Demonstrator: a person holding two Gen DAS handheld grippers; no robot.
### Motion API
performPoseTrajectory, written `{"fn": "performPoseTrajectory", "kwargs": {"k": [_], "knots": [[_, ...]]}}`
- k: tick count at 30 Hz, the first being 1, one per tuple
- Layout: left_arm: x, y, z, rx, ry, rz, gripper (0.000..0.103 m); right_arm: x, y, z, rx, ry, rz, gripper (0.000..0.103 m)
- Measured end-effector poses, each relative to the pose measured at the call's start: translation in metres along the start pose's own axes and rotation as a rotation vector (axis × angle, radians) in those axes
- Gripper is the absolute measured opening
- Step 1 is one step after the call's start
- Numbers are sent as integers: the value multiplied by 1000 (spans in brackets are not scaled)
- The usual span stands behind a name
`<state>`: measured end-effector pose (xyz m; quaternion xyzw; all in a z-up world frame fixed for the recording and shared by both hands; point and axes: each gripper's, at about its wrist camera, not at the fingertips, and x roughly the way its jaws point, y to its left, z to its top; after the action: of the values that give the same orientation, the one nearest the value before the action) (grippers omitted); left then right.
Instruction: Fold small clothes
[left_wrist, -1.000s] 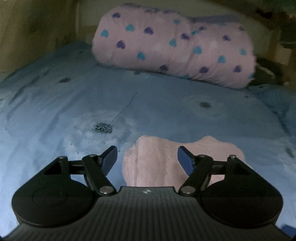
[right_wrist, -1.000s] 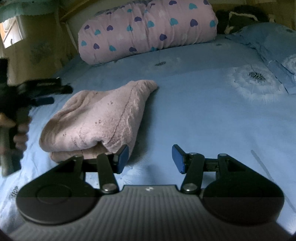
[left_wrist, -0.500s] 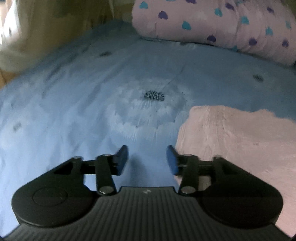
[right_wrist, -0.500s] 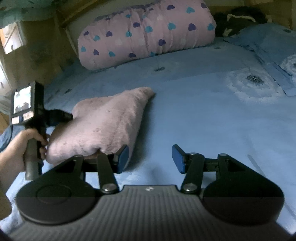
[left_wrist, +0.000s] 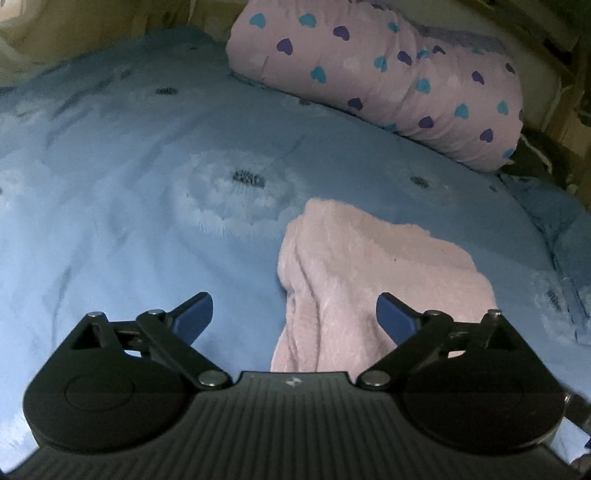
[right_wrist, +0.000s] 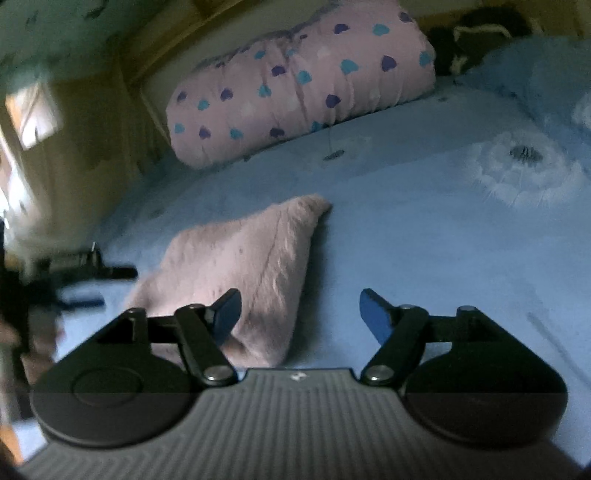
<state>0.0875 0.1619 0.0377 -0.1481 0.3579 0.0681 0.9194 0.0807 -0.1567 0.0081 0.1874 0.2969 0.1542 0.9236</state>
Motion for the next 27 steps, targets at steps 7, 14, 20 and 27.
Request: {"fn": "performPoseTrajectory", "kwargs": {"k": [7,14,20,27], "knots": [[23,16,-10,-104,53,-129,98,26,-24,14,197,42,89,74],[44,21,-13,-170,102,-214,98,67,-28,19,264,162,169,74],[55,20,-17,-162,110,-247,100,95,-27,14,309,229,227,77],[59,12,-22,-137,141,-305,100,108,-6,9,204,223,232,77]]}}
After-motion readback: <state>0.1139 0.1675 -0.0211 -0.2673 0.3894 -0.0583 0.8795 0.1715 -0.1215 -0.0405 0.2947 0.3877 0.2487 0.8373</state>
